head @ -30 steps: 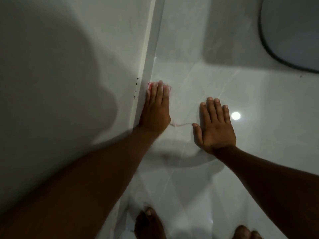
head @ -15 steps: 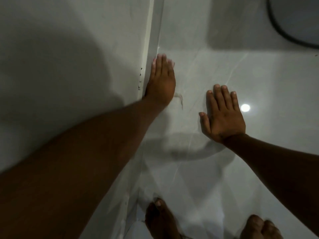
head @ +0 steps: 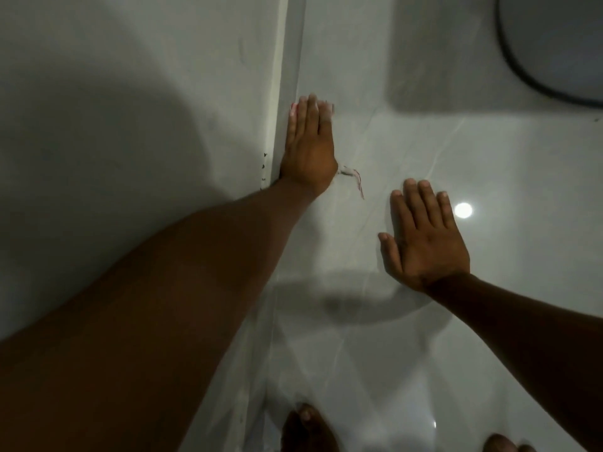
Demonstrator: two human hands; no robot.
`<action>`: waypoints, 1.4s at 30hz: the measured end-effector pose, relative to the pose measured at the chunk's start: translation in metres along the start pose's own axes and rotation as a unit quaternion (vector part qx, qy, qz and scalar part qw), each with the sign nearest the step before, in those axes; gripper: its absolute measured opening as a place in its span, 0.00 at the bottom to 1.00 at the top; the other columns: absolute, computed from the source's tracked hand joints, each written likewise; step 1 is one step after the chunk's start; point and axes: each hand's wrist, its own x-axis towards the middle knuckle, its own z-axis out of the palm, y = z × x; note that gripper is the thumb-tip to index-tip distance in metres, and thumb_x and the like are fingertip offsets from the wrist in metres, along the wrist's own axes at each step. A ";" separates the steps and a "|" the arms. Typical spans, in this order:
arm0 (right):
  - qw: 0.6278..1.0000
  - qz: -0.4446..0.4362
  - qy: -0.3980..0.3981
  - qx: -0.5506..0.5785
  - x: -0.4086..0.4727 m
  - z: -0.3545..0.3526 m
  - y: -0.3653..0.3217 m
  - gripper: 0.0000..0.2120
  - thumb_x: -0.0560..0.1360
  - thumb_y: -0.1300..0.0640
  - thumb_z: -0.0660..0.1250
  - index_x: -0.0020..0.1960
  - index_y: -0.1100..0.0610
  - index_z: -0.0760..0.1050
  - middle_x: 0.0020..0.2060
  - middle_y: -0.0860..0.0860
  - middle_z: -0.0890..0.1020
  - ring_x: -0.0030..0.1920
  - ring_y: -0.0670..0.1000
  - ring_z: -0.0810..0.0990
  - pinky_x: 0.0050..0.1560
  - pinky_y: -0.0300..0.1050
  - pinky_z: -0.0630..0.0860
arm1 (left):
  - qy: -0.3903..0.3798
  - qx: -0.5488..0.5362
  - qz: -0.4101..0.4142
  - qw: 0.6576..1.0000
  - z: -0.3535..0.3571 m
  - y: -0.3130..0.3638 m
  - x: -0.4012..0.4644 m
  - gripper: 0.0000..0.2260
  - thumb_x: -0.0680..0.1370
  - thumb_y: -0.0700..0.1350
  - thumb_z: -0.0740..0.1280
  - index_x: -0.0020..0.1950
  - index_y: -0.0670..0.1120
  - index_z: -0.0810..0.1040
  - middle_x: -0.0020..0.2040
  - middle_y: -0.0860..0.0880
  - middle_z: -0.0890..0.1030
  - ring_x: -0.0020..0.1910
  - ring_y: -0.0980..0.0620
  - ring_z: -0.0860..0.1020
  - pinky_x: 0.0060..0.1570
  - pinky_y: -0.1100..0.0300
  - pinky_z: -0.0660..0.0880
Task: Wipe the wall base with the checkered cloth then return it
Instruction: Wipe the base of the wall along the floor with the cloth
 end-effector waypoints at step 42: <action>1.000 0.005 -0.010 -0.001 0.001 -0.001 0.001 0.37 0.80 0.41 0.55 0.81 0.62 0.57 0.81 0.63 0.57 0.82 0.62 0.51 0.81 0.61 0.45 | 0.096 -0.083 -0.034 0.991 0.010 0.014 -0.069 0.27 0.77 0.37 0.47 0.77 0.38 0.64 0.77 0.36 0.66 0.78 0.36 0.61 0.79 0.43 0.56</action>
